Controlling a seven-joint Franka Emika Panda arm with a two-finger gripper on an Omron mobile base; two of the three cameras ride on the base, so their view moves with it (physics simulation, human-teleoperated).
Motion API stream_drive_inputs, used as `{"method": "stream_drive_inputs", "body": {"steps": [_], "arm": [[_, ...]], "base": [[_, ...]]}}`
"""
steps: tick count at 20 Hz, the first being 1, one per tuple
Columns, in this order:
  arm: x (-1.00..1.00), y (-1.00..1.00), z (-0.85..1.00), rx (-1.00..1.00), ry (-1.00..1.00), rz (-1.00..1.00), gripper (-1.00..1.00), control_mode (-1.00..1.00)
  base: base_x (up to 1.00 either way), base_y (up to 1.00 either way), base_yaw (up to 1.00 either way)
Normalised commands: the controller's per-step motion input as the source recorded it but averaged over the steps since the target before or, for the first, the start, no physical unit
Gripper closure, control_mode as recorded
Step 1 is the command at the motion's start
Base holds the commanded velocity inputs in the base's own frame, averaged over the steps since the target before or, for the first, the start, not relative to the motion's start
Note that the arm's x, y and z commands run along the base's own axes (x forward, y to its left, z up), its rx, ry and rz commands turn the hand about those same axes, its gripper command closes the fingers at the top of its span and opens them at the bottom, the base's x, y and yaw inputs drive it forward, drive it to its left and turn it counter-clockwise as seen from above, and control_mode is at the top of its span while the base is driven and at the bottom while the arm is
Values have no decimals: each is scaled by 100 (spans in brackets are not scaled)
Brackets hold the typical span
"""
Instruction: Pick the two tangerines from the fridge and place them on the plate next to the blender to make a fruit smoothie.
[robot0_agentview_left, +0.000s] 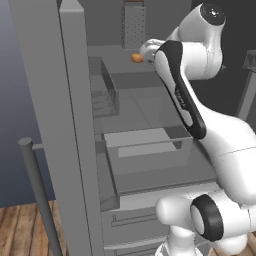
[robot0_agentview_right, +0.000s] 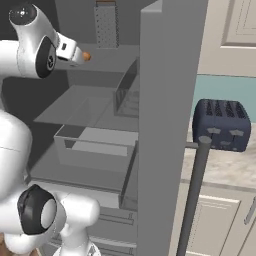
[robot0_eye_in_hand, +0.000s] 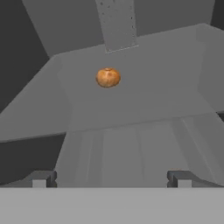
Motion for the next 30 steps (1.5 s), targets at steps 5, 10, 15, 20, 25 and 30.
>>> {"method": "stream_drive_inputs", "body": {"steps": [5,10,15,20,25,30], "arm": [[96,4,-11,0,0,0,-100,-100],[91,15,-29,-5,0,0,-100,-100],[88,7,-13,-1,0,1,-100,-100],[72,0,-12,-5,0,3,-100,-100],[61,0,-13,-9,0,2,-100,-100],[49,6,-9,-13,2,0,-100,-100]], "base": [[0,0,0],[0,0,0],[0,0,0],[0,0,0],[0,0,0],[0,0,0]]}}
